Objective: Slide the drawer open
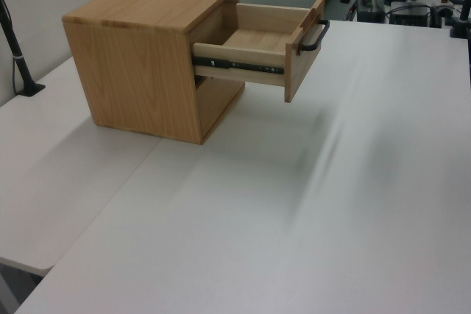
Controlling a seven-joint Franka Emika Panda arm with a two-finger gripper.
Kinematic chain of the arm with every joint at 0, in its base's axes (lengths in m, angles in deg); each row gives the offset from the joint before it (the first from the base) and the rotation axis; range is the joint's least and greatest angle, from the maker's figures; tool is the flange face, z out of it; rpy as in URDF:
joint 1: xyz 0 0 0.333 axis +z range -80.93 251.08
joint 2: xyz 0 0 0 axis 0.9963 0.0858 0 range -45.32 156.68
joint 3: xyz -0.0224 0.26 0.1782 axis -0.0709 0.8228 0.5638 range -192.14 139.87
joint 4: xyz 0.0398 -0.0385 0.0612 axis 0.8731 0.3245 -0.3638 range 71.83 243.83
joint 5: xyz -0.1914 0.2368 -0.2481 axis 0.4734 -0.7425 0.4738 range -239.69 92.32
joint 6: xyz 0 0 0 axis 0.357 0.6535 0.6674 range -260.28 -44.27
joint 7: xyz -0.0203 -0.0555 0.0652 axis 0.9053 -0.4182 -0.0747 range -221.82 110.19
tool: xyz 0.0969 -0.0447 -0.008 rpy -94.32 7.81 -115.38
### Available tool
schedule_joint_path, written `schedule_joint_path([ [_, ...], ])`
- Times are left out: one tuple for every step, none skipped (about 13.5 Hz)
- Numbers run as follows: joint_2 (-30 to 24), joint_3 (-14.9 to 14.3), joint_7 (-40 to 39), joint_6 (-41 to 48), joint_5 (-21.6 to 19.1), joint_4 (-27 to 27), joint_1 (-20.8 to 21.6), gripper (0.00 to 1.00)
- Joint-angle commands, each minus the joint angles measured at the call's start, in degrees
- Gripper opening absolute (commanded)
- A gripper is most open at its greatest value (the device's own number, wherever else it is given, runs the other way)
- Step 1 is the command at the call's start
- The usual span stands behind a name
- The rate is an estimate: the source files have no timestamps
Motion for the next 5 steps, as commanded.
schedule_joint_path([
  [-0.78, -0.17, 1.65, -3.35, 0.10, 2.81, 0.71, 1.00],
  [-0.61, -0.17, 1.90, -3.35, 0.10, 2.81, 0.71, 1.00],
  [-0.52, -0.17, 1.82, -3.35, 0.19, 2.72, 0.71, 1.00],
  [-0.52, -0.17, 1.99, -3.26, 0.19, 2.81, 0.71, 1.00],
  [-0.52, -0.17, 1.73, -3.08, 0.19, 2.81, 0.80, 1.00],
])
